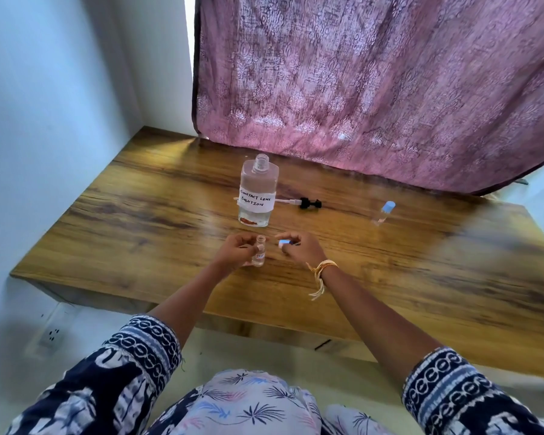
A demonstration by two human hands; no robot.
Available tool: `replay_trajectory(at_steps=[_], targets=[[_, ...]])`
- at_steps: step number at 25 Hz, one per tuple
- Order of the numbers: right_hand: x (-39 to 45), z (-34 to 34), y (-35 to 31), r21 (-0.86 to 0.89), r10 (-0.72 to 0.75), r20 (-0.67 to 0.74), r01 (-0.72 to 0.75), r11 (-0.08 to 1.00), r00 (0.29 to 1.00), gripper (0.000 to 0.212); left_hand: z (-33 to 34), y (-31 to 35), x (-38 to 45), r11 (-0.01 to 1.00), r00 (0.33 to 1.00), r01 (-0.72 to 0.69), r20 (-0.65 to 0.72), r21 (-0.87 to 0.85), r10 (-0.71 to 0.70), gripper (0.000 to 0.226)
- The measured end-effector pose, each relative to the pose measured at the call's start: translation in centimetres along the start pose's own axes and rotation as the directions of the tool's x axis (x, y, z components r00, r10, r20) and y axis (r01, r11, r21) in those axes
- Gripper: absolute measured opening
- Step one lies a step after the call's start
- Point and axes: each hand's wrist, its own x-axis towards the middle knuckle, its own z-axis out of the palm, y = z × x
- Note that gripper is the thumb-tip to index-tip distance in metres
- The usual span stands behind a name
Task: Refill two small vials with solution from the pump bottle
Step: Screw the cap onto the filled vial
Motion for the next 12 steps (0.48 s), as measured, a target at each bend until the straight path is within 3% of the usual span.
replay_trajectory(at_steps=[2,4,9,12], targets=[[0.1,0.5,-1.1,0.194,0.032,-0.056,-0.02,0.981,0.998,0.017,-0.1,-0.1,0.3,0.999,1.0,-0.021,-0.02,0.036,0.022,0.031],[0.1,0.9,-2.0,0.282,0.034,-0.11,-0.002,0.959,0.993,0.017,-0.3,-0.2,0.4,0.994,0.997,-0.067,-0.025,0.091,0.069,0.03],[0.0,1.1,-3.4,0.11,-0.145,-0.143,0.162,0.981,0.979,0.02,-1.4,-0.5,0.4,0.969,0.988,-0.153,0.03,0.191,0.151,0.025],[0.3,0.8,-3.8,0.096,-0.158,-0.154,0.174,0.98,0.975,0.022,-1.7,-0.6,0.5,0.958,0.982,-0.187,0.051,0.217,0.181,0.028]])
